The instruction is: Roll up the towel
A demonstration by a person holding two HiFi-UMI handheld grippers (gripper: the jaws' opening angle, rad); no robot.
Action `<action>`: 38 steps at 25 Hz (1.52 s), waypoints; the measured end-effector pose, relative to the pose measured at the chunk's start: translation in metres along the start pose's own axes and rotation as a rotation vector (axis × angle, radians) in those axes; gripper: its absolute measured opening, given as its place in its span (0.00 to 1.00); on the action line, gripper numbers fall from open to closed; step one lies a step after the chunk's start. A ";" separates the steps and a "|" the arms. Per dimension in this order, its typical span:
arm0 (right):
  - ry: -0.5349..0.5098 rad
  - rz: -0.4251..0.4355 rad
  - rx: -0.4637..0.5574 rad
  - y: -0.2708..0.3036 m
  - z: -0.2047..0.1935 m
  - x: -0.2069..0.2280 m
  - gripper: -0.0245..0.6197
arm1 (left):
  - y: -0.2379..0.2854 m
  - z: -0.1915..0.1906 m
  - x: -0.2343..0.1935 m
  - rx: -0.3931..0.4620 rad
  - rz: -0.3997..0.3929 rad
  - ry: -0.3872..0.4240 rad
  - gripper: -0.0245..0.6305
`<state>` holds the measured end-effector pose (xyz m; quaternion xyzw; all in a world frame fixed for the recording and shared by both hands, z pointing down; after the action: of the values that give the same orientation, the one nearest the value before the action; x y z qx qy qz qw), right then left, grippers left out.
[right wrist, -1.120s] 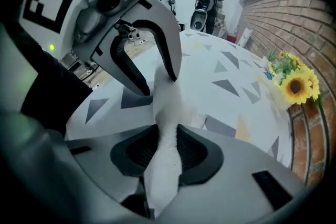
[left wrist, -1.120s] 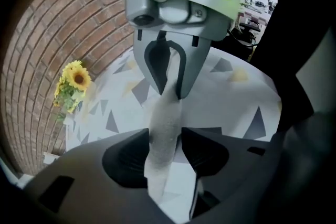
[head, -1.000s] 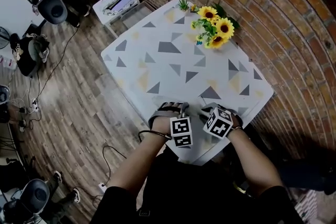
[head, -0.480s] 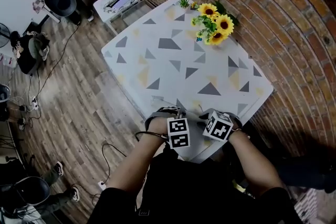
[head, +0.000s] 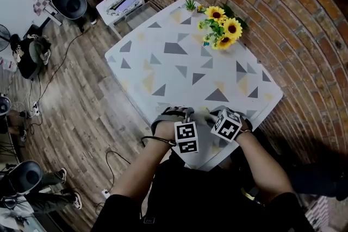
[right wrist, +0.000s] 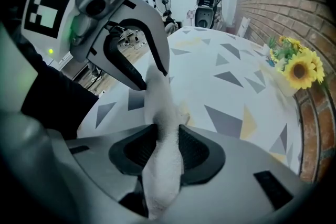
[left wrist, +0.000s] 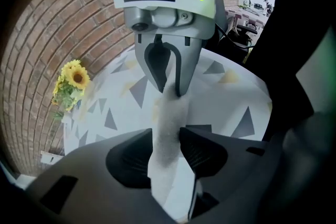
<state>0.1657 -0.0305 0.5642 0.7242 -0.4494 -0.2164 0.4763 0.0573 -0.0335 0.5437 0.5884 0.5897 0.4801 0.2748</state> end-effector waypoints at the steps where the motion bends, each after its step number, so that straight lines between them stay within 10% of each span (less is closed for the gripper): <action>1: 0.003 -0.005 -0.001 0.000 0.001 0.003 0.27 | 0.000 0.001 -0.001 -0.004 0.002 0.007 0.31; 24: -0.003 -0.175 0.129 -0.024 0.004 0.009 0.27 | 0.027 0.001 -0.022 -0.001 0.028 -0.049 0.30; 38: 0.143 -0.166 0.499 -0.092 -0.003 -0.002 0.13 | -0.086 -0.014 -0.013 0.183 0.369 -0.557 0.21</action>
<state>0.2076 -0.0147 0.4844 0.8670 -0.3932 -0.0856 0.2940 0.0097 -0.0367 0.4693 0.8159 0.4163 0.2877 0.2796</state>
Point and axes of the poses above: the fingertips, and each gripper's own axes: y forward along the fingers, x to its right, z out of its top, the point moved 9 cm from there along -y, backward along the fingers, and after that the axes turned 7 degrees about x, right-handed, at the moved point
